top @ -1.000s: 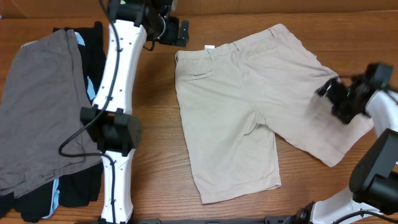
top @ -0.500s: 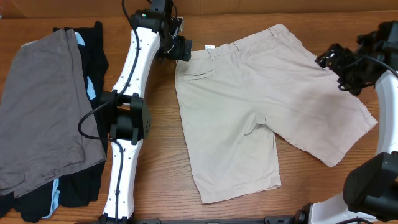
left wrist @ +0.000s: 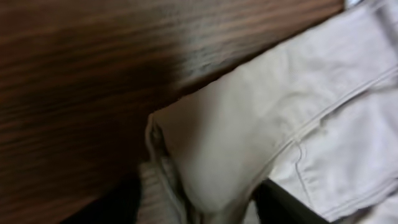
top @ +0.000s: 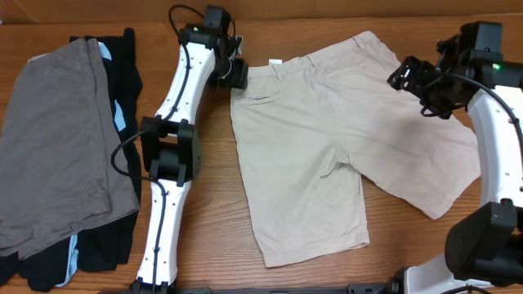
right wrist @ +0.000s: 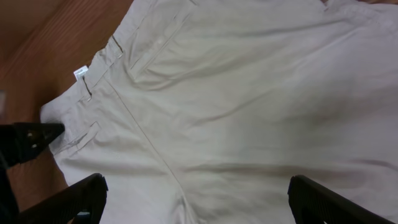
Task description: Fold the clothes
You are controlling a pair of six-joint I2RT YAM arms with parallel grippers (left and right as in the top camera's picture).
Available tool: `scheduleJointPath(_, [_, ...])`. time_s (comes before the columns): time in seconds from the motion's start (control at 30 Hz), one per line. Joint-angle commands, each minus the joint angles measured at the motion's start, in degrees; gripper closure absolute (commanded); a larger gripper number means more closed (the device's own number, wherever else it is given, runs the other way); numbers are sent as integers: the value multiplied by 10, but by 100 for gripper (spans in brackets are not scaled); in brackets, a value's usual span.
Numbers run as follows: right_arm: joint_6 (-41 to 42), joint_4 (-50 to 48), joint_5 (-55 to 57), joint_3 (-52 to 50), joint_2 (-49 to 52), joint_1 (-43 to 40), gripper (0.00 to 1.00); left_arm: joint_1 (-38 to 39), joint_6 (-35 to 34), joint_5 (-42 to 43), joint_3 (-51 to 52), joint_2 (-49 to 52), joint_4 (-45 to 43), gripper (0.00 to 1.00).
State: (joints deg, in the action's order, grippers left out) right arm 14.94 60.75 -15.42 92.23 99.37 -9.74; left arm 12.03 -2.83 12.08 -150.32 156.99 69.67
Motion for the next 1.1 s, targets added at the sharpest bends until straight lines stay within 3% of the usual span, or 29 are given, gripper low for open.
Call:
scheduleJointPath(0.0, [-4,-2,13,8,-7,2,4,4,5,3,-6,16,2,55])
scheduleJointPath(0.07, [-2,-1,13,8,-7,3,4,3,-6,-14,-6,16,6,71])
scheduleJointPath(0.13, [0,-1,12,8,-7,4,4,0,-22,-55,-6,16,17,79])
scheduleJointPath(0.33, [2,0,13,5,7,27,8,-41,-86,-176,-6,16,142,84])
scheduleJointPath(0.4, [3,-2,14,-1,17,40,8,-62,-92,-186,-6,16,203,81])
scheduleJointPath(0.47, [6,-4,15,-7,32,53,9,-85,-92,-184,-6,16,263,67])
scheduleJointPath(0.63, [33,-20,30,-28,74,85,9,-131,-60,-88,4,8,272,47])
scheduleJointPath(0.7, [33,-18,30,-29,90,94,9,-142,-62,-60,4,5,272,47])
scheduleJointPath(0.9, [33,-28,34,-29,104,98,9,-156,-57,-91,-6,-9,272,45])
scheduleJointPath(1.07, [33,-26,34,-29,104,96,8,-157,-59,-97,-7,-85,272,40])
